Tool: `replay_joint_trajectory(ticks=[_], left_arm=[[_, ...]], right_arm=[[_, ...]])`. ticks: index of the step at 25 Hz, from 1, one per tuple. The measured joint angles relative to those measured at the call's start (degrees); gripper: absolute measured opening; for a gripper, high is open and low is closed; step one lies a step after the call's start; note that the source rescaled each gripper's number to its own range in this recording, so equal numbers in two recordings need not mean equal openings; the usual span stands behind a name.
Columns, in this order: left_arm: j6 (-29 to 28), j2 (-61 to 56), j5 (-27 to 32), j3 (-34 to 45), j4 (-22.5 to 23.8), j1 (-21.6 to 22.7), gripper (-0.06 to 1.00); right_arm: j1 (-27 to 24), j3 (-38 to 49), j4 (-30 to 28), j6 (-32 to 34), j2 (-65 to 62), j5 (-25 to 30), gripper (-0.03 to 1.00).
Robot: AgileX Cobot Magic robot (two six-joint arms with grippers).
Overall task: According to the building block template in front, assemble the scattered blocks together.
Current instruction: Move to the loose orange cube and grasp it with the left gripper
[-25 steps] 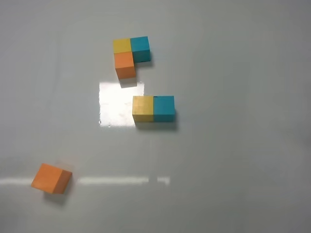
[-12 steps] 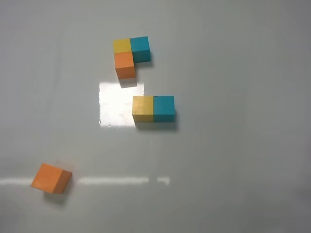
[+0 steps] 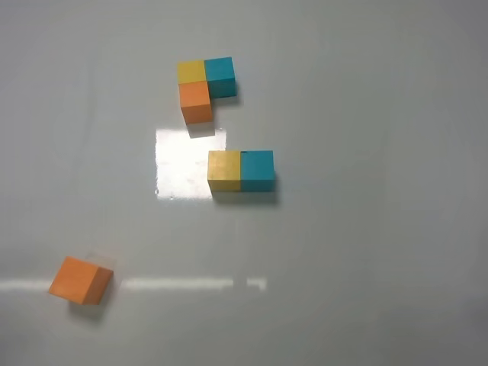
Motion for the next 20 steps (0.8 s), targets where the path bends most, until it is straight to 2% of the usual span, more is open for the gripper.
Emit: replay_joint_trajectory(ticks=[3, 15, 18, 20], left_arm=[[0.0, 0.0, 0.0, 0.0, 0.0, 0.0, 0.71], [0.0, 0.26, 0.0, -0.07, -1.45, 0.0, 0.71], [1.8, 5.88, 0.18, -4.05, -3.36, 0.0, 0.71], [2.5, 12.21, 0.18, -9.81, -4.51, 0.0, 0.71]], right_arm=[[-0.53, 0.35, -1.49, 0.07, -1.29, 0.47, 0.4], [-0.67, 0.35, -1.61, 0.25, -1.29, 0.47, 0.4], [-0.67, 0.35, -1.61, 0.25, -1.29, 0.47, 0.4], [-0.67, 0.35, -1.61, 0.25, -1.29, 0.47, 0.4]])
